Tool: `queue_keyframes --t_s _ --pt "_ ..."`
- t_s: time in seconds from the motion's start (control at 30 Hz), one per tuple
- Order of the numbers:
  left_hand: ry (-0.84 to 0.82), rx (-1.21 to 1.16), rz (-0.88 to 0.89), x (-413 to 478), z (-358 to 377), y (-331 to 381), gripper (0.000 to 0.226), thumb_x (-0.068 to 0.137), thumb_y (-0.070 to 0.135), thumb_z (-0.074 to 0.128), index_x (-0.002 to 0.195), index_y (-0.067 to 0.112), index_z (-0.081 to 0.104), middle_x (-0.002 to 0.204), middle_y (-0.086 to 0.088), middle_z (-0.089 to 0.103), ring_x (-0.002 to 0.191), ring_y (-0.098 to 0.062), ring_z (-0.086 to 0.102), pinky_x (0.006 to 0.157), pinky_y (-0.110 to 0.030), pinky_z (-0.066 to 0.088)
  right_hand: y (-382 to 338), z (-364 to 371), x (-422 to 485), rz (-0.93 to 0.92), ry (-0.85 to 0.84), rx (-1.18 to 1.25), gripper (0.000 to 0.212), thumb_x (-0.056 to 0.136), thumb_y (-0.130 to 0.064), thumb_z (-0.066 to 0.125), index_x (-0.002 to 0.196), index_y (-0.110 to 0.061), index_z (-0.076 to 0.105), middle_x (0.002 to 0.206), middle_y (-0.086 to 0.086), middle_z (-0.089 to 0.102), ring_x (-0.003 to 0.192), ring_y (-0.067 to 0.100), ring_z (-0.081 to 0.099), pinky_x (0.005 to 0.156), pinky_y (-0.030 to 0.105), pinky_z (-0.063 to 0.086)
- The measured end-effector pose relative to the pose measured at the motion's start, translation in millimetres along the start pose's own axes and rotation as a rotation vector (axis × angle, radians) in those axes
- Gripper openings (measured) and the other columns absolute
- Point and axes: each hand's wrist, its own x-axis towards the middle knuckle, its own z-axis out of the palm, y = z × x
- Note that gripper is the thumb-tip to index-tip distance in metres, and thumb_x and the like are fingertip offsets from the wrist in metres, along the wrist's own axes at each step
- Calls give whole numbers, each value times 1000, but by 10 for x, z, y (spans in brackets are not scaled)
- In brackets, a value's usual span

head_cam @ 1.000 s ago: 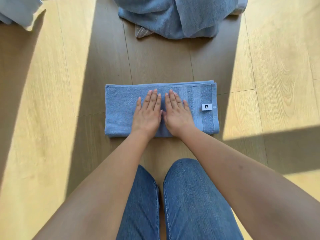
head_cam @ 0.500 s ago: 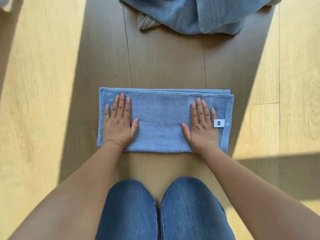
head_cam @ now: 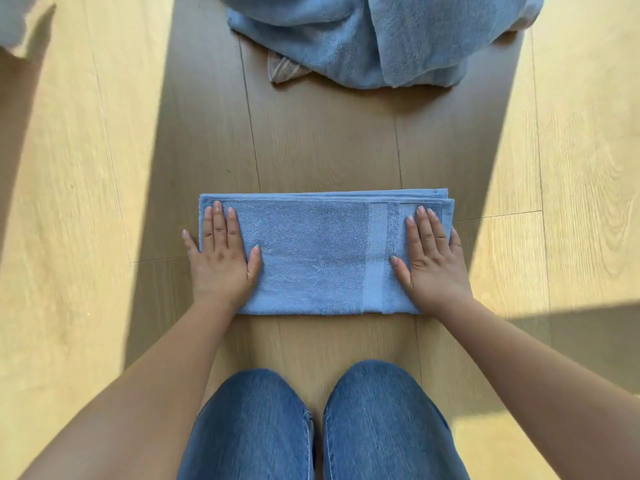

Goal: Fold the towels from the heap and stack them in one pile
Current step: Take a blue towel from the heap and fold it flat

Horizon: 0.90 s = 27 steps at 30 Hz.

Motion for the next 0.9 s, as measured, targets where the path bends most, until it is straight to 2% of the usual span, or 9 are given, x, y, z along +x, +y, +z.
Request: queue_keyframes --t_s 0.03,0.13,0.27,0.33,0.4,0.5,0.57,0.77,0.9 --pt "-20 7 -11 -25 -42 14 69 88 48 4 137 6 -21 156 -11 -14 145 -21 -12 114 -52 -6 -18 -43 -14 5 -21 40 78 78 -59 -2 141 -15 -15 150 -4 -20 144 13 -11 114 38 -8" --pt "-46 37 30 -99 -224 156 69 95 30 32 146 4 -6 156 -13 -11 145 -23 -8 114 -54 -3 -92 -248 -34 103 108 321 66 90 -34 46 147 -13 18 156 7 8 144 24 10 113 39 12" --pt "52 193 490 -232 -286 575 76 56 16 76 128 4 53 137 -15 50 125 -27 51 95 -57 40 -12 -468 108 401 328 815 67 83 -10 57 142 -10 26 141 14 33 130 27 32 109 34 24" --pt "42 263 769 -334 -350 930 58 73 16 61 130 12 53 139 -8 50 128 -21 48 100 -52 39 94 -565 212 581 245 1121 68 84 -7 55 143 -14 21 121 9 48 111 23 47 97 33 36" --pt "-34 323 1023 -407 -394 1346 50 93 9 32 143 12 32 153 -7 26 142 -19 24 113 -47 21 198 -633 296 675 116 1302 63 84 -3 55 140 -13 27 107 4 48 98 21 50 86 31 43" --pt "-138 380 1167 -556 -447 1909 48 100 11 23 146 12 14 157 -5 8 146 -20 4 115 -43 8 321 -719 372 596 -79 1366 30 83 4 54 111 -7 52 86 4 56 73 19 54 54 18 47" --pt "-91 482 1249 -683 -422 2180 47 100 14 25 146 13 13 157 -5 7 145 -21 2 115 -45 8 361 -773 379 526 -193 1292 18 83 4 55 96 -7 57 71 5 53 61 17 49 50 20 42" --pt "-93 842 1100 -687 -363 2420 44 97 17 38 140 12 34 146 -7 35 139 -32 22 112 -58 2 391 -828 401 427 -272 1234 16 82 4 54 76 -10 54 72 7 55 68 20 54 68 29 51" --pt "-29 887 1099 -683 -389 2344 37 95 18 43 132 15 48 141 -6 43 136 -32 25 114 -50 10 344 -870 410 379 -288 1337 19 83 8 51 82 -11 51 74 7 54 64 17 54 53 21 51"
